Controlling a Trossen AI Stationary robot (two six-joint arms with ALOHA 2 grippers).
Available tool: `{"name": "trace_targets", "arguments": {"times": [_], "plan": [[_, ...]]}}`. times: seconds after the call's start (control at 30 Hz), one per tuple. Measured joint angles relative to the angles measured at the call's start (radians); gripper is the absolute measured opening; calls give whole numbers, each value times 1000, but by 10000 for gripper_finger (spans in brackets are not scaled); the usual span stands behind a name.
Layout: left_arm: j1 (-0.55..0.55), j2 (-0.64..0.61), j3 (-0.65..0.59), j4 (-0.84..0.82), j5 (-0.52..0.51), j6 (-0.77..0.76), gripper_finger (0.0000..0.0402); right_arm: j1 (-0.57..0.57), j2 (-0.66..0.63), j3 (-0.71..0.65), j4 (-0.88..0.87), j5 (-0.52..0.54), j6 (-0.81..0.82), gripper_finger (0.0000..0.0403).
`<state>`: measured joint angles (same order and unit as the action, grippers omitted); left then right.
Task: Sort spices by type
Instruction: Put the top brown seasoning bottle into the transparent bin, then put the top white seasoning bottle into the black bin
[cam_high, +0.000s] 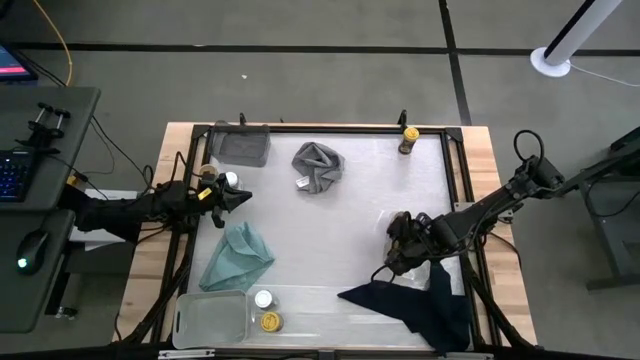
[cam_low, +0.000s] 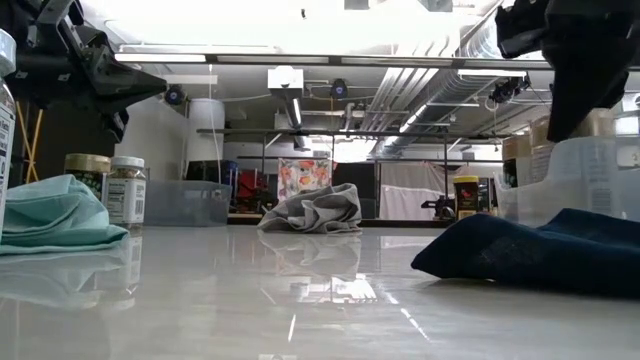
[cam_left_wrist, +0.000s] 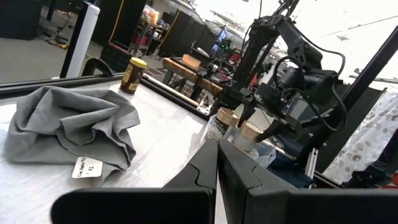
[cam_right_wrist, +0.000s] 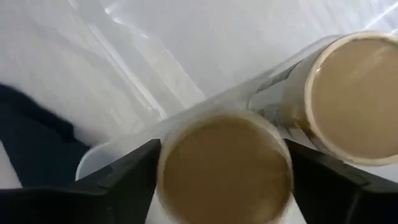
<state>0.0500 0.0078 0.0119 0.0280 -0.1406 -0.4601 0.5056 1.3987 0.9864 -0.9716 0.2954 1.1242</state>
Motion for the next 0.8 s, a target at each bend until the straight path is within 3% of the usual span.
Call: {"name": "trace_targets", "arguments": {"times": [0.17, 0.47, 0.63, 0.8], "plan": [[0, 0, 0, 0, 0, 0, 1, 0, 0, 67, -50, -11, -92, 356], [0, 0, 0, 0, 0, 0, 1, 0, 0, 304, -172, -6, -242, 360], [0, 0, 0, 0, 0, 0, 1, -2, 0, 386, -89, 40, -200, 360], [0, 0, 0, 0, 0, 0, 1, -42, 35, 396, 44, 63, -356, 355]]}}
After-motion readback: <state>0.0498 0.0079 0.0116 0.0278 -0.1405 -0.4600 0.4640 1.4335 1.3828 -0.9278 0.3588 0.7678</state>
